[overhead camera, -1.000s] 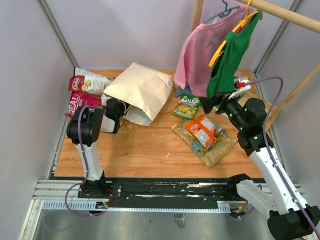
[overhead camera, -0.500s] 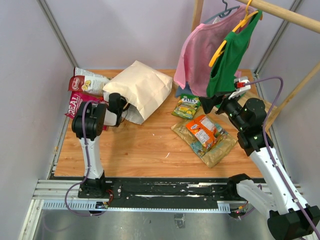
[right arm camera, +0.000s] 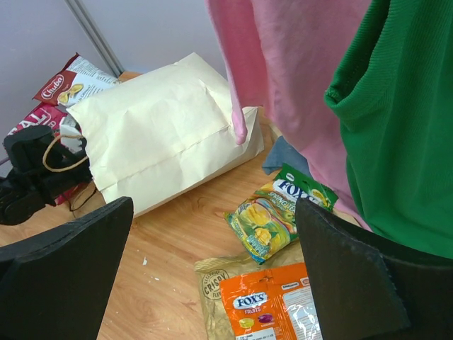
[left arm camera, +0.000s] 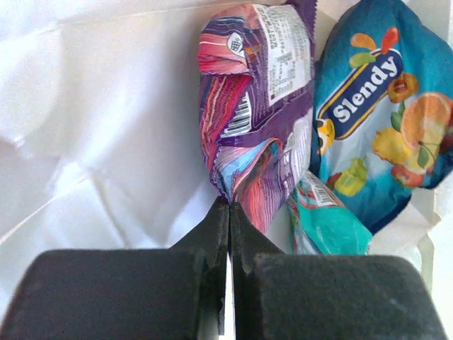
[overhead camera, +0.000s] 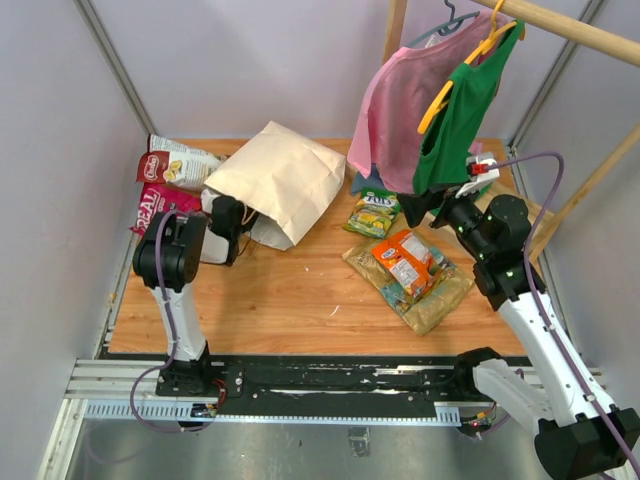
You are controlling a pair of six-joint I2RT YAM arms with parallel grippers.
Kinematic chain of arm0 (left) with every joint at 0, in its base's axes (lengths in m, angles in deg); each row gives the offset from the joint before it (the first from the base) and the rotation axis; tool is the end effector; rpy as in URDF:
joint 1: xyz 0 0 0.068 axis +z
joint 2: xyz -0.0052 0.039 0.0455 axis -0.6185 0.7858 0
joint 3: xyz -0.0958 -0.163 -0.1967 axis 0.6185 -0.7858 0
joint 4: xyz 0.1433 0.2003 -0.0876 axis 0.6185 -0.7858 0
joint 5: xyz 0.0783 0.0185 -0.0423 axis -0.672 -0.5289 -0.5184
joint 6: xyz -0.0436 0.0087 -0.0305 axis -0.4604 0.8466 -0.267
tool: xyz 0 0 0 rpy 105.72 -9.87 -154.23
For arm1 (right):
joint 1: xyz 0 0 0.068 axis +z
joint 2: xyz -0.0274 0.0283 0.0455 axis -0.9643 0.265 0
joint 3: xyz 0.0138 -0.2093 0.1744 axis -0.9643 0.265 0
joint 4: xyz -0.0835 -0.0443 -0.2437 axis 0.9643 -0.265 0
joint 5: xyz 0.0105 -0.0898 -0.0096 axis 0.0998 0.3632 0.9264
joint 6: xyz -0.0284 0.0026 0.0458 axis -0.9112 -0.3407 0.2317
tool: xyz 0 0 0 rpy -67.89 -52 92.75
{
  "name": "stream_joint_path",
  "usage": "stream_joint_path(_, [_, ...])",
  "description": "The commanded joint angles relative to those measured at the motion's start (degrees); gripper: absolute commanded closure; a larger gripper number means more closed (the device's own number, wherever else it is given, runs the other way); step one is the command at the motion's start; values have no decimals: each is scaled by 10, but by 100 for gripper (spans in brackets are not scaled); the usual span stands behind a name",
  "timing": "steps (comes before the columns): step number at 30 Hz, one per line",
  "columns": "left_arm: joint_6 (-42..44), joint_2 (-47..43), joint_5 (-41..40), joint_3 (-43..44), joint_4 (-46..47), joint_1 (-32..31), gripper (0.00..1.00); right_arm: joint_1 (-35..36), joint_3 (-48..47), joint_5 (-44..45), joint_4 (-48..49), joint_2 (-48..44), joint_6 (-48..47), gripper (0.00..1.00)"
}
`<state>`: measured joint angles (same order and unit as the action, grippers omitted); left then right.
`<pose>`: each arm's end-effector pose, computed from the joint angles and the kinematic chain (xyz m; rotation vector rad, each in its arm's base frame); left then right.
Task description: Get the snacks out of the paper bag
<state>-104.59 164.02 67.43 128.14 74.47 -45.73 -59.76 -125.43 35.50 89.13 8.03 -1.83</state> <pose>0.3753 -0.0469 0.1037 -0.9561 1.7486 -0.7278 0.1928 0.0617 0.3767 -0.2186 1.5163 0.6509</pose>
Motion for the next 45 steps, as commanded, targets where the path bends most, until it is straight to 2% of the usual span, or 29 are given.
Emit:
stream_joint_path(1, [19,-72,-16,-65,28,1,99,-11,1,-4,12,-1,-3,2])
stream_joint_path(11, [26,-220,7,-211,46,23,99,-10,3,-13,17,0,7,2])
stream_joint_path(18, [39,-349,23,-280,-21,25,100,-11,5,-22,22,-1,14,2])
stream_joint_path(23, [57,-488,-10,-320,-112,25,99,-10,7,-26,23,-5,18,2])
stream_joint_path(28, [105,-668,-61,-312,-250,25,100,-10,9,-31,27,-7,23,2])
stream_joint_path(32, [140,-762,-90,-291,-345,25,99,-11,10,-36,31,-5,26,2])
stream_joint_path(35, [164,-789,-86,-274,-393,25,99,-10,10,-37,32,-4,28,2])
stream_joint_path(41, [219,-785,-45,-221,-488,25,99,-11,12,-26,26,-7,20,2])
stream_joint_path(45, [235,-840,-48,-191,-556,25,99,-10,11,-22,25,-4,17,2])
